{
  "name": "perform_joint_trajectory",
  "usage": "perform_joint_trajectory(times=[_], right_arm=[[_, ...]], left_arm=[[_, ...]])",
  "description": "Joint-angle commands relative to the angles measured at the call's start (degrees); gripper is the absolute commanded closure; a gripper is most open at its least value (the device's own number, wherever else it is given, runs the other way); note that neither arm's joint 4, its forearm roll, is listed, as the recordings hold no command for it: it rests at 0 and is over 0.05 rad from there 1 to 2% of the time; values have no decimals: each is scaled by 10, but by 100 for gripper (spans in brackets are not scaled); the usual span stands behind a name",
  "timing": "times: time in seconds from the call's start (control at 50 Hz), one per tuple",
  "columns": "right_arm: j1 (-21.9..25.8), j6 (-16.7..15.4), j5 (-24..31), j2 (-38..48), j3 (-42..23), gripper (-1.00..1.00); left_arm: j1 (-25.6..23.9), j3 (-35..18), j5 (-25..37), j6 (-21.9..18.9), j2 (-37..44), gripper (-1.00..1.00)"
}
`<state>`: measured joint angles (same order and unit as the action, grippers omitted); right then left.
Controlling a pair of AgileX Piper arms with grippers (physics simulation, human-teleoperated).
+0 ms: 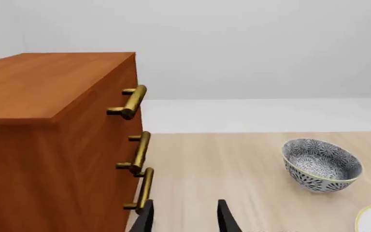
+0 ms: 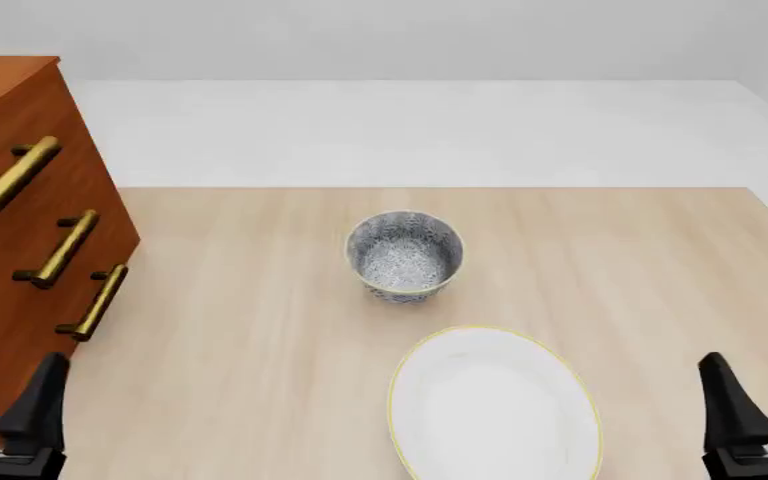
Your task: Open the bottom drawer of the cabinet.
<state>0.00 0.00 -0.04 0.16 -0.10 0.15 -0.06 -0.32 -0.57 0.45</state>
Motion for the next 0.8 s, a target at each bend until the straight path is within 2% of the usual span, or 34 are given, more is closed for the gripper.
perform_joint_trajectory(times=[0.02,0.14,0.18,0.22,0.26,0.28,0.3,0.32,0.36,0.38,0.44,0.46,0.5,0.52,0.56,0.58,0.62,0.66,0.7,0.76,0.8], right_arm=[[0,0,-1,3,-1,-100],[0,0,-1,3,-1,-100],[0,0,-1,3,-1,-100],[0,0,-1,3,-1,-100],[0,0,-1,3,-1,-100],[0,0,-1,3,-1,-100],[0,0,-1,3,-1,-100],[0,0,-1,3,-1,-100],[0,0,-1,3,-1,-100],[0,0,-1,3,-1,-100],[0,0,-1,3,-1,-100],[0,0,-1,3,-1,-100],[0,0,-1,3,-1,-100],[0,0,-1,3,-1,-100],[0,0,-1,3,-1,-100],[0,0,-1,3,-1,-100],[0,0,-1,3,-1,-100],[0,0,-1,3,-1,-100],[0,0,-1,3,-1,-100],[0,0,-1,3,-1,-100],[0,0,-1,3,-1,-100]], left_arm=[[0,0,-32,-36,38,-100],[2,-6,-85,-39,102,-100],[1,-7,-117,-68,137,-100],[3,-9,-132,-69,152,-100],[4,-7,-170,-111,196,-100],[0,-3,-191,-146,221,-100],[0,-3,-194,-146,224,-100],[2,-2,-202,-169,238,-100],[8,0,-209,-231,262,-100],[3,0,-193,-256,236,-100],[3,0,-186,-289,242,-100],[-6,0,-184,-332,243,-100],[-10,0,-196,-329,267,-100],[-8,0,-212,-345,292,-100],[-10,0,-218,-350,299,-100],[-11,0,-233,-378,327,-100],[-12,0,-242,-383,340,-100],[-19,0,-247,-413,340,-100],[-23,0,-253,-420,356,-100],[-14,1,-264,-465,372,-100],[-7,1,-268,-468,379,-100]])
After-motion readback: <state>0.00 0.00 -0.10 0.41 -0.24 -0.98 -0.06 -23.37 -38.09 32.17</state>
